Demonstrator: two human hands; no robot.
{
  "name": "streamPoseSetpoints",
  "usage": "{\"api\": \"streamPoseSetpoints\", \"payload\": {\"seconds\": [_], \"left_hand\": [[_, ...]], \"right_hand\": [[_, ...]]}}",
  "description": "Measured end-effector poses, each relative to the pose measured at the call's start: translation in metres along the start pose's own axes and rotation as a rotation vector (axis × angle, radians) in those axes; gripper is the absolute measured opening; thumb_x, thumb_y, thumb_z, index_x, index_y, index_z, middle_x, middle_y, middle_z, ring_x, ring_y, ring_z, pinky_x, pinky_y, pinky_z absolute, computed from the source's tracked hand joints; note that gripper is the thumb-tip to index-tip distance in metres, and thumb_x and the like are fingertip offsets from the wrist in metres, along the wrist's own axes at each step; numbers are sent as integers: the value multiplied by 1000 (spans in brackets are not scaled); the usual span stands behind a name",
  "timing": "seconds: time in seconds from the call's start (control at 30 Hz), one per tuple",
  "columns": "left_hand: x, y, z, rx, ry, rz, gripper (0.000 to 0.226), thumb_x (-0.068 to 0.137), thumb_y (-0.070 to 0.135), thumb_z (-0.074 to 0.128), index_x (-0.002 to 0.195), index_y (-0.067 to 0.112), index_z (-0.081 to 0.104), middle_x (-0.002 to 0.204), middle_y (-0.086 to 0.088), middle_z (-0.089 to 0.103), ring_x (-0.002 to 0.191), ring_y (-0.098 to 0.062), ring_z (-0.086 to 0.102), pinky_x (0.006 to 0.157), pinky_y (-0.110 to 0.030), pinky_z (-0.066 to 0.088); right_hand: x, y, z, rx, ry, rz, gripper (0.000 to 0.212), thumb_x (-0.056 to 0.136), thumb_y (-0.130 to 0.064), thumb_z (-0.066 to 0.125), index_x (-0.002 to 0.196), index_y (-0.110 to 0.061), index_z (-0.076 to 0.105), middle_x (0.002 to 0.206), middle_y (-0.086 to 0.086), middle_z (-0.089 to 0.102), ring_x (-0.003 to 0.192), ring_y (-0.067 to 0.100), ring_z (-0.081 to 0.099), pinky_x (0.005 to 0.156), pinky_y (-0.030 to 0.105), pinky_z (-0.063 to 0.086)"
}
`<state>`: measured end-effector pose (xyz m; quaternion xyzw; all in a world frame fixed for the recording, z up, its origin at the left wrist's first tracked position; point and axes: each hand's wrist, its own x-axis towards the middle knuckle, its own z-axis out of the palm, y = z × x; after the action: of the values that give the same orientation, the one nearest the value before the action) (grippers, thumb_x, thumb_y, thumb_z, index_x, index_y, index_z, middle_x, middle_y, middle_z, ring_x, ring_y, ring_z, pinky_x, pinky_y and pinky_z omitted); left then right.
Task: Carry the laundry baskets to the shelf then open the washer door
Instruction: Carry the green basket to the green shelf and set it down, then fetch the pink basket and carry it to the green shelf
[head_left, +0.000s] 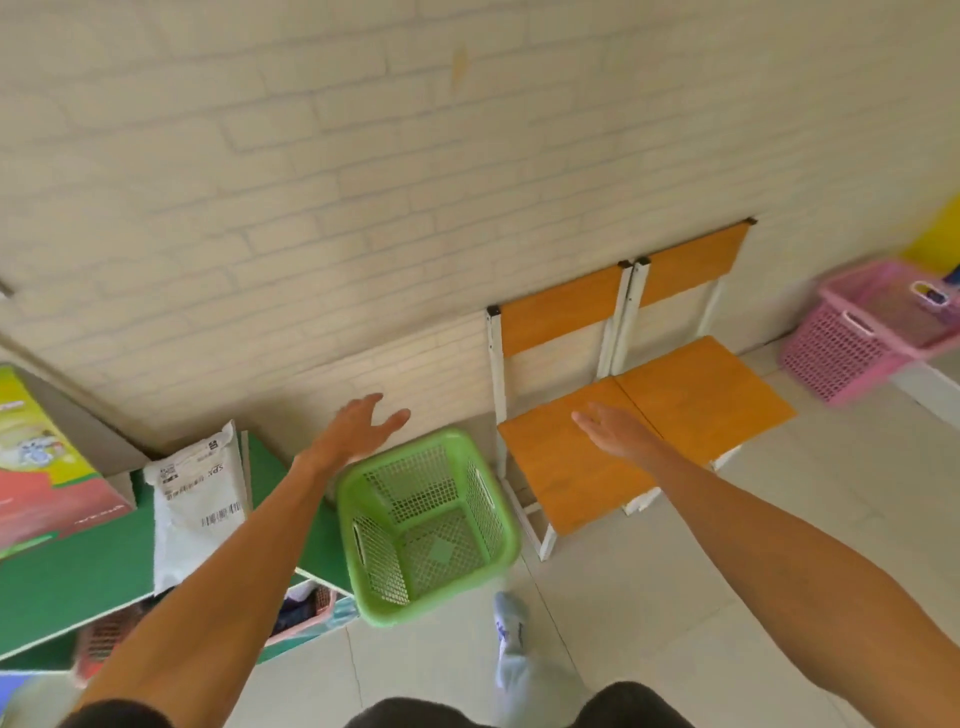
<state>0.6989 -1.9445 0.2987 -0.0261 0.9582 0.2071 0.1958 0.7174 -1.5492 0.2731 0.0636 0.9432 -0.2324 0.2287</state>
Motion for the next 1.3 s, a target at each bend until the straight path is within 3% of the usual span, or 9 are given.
{"api": "streamPoseSetpoints", "payload": {"seconds": [0.13, 0.23, 0.37, 0.5, 0.67, 1.0, 1.3], "left_hand": [[-3, 71, 21, 53, -60, 130, 102, 78, 87, 35, 153, 18, 30, 157, -16, 36, 144, -36, 33, 115, -56, 30], [-7, 133, 37, 57, -61, 235, 105, 74, 89, 34, 153, 19, 32, 157, -12, 37, 145, -32, 32, 116, -54, 29], [-6, 213, 66, 82, -66, 358, 91, 84, 78, 45, 152, 19, 33, 157, -10, 37, 143, -29, 34, 115, -51, 32], [-10, 288, 97, 114, -99, 416, 86, 88, 72, 46, 154, 21, 29, 160, -9, 30, 147, -28, 27, 116, -51, 30], [-4, 381, 140, 130, -49, 451, 78, 91, 66, 49, 151, 21, 33, 154, -8, 38, 142, -29, 34, 109, -49, 36], [35, 586, 230, 206, -2, 547, 79, 90, 68, 47, 150, 18, 36, 150, -12, 44, 139, -31, 38, 106, -49, 42], [88, 737, 286, 262, -59, 582, 80, 89, 67, 49, 150, 17, 35, 151, -12, 42, 138, -32, 39, 105, -50, 41]], "right_hand": [[-46, 72, -28, 30, 74, 133, 73, 100, -57, 30, 155, -9, 26, 159, 15, 31, 146, 33, 30, 114, 46, 30], [-76, 125, -51, 71, 153, 222, 68, 100, -54, 32, 151, -10, 33, 152, 19, 41, 139, 36, 39, 111, 46, 37], [-111, 188, -76, 138, 228, 292, 64, 101, -51, 35, 150, -10, 36, 146, 20, 47, 135, 37, 44, 106, 47, 39], [-134, 251, -100, 145, 261, 378, 64, 101, -52, 32, 151, -12, 32, 146, 20, 47, 135, 37, 44, 104, 46, 39], [-147, 338, -144, 195, 293, 441, 67, 100, -55, 32, 153, -14, 28, 148, 19, 46, 137, 37, 42, 107, 46, 37], [-138, 520, -279, 127, 368, 462, 72, 98, -57, 34, 151, -9, 33, 147, 21, 47, 135, 37, 44, 107, 45, 37], [-91, 642, -336, 154, 285, 462, 73, 97, -58, 38, 153, -11, 29, 148, 20, 45, 136, 36, 43, 108, 46, 37]]}}
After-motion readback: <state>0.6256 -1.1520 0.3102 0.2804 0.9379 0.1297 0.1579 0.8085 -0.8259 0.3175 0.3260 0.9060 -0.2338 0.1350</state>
